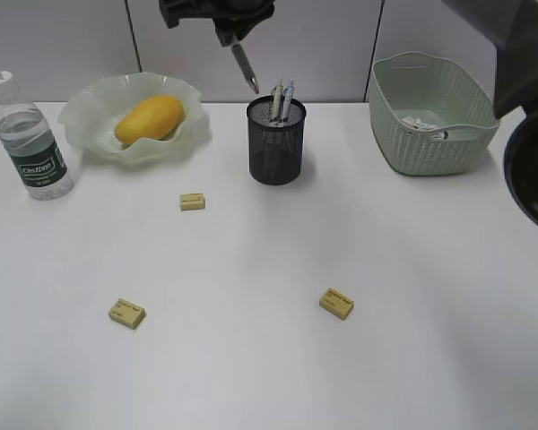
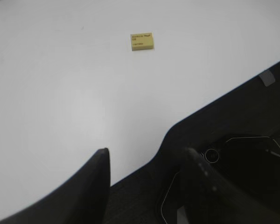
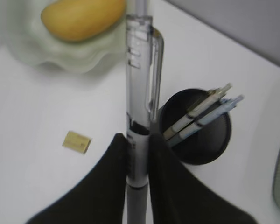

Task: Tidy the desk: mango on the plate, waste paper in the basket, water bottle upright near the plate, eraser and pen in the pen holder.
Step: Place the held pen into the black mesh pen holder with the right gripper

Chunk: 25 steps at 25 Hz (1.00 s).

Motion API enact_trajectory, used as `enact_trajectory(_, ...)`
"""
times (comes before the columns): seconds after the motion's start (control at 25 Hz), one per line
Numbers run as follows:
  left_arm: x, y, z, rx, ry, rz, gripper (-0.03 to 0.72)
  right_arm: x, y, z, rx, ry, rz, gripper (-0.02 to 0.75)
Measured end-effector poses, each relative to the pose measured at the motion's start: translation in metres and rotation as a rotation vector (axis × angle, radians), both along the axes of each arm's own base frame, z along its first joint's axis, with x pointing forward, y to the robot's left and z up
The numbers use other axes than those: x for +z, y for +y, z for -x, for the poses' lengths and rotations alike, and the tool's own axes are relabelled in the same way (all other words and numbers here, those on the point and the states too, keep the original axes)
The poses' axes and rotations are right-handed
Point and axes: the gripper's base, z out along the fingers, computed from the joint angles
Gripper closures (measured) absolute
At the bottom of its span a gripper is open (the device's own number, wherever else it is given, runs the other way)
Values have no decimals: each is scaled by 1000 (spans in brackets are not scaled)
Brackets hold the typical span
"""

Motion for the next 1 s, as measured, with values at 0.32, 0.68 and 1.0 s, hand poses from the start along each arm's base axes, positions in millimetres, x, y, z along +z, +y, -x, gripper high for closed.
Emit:
enact_trajectory(0.32, 0, 0, 0, 0, 0, 0, 314, 14, -29, -37, -153, -226, -53, 621)
enact_trajectory(0.68, 0, 0, 0, 0, 0, 0, 314, 24, -19, -49, -108, -452, -170, 621)
enact_trajectory(1.0, 0, 0, 0, 0, 0, 0, 314, 9, -29, -53, -156, -325, -168, 621)
